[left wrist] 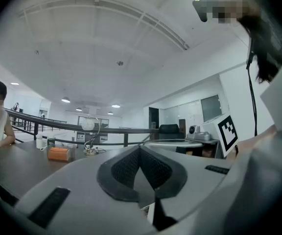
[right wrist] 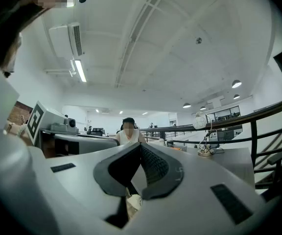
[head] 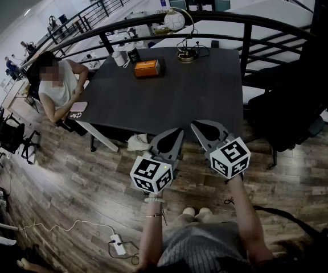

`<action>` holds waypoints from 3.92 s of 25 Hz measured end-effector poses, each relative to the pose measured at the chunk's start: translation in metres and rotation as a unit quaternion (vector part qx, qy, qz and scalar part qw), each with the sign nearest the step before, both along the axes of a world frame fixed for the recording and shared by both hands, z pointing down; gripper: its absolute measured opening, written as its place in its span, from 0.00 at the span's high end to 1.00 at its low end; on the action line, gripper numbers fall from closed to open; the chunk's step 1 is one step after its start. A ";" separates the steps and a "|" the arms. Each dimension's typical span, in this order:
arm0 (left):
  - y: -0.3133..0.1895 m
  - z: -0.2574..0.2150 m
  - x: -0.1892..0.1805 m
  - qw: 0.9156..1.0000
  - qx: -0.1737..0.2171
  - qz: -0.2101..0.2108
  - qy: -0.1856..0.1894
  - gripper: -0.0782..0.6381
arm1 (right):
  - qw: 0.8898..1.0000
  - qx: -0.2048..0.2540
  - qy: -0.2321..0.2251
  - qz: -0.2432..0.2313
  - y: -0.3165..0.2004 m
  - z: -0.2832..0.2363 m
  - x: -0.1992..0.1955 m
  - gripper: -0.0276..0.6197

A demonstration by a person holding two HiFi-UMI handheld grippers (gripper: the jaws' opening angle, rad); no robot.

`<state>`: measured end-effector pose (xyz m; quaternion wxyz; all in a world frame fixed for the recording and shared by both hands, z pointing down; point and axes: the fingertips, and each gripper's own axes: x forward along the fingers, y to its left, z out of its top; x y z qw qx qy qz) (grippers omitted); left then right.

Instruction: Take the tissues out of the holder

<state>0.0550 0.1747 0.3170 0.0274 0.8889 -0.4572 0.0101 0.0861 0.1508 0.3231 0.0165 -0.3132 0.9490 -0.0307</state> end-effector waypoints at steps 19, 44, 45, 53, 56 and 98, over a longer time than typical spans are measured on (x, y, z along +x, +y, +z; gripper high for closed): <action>-0.018 0.002 0.005 1.000 -0.007 -0.009 0.007 0.88 | 1.000 -0.009 -0.009 -0.008 -0.018 -0.004 0.006 0.93; -0.115 0.016 -0.042 0.999 -0.028 -0.041 0.011 0.88 | 0.997 -0.020 0.064 -0.034 -0.112 0.015 -0.042 0.93; -0.122 0.015 -0.045 0.999 -0.028 -0.038 0.010 0.88 | 0.997 -0.022 0.060 -0.032 -0.120 0.014 -0.044 0.93; -0.173 0.014 -0.074 0.999 -0.031 -0.024 0.014 0.88 | 0.998 -0.027 0.051 -0.015 -0.170 0.009 -0.069 0.93; -0.189 0.014 -0.084 0.999 -0.032 -0.016 0.013 0.88 | 0.998 -0.026 0.055 -0.007 -0.188 0.009 -0.077 0.93; -0.400 0.071 -0.175 0.993 -0.112 -0.022 0.023 0.88 | 0.989 -0.059 0.123 -0.052 -0.414 0.054 -0.167 0.80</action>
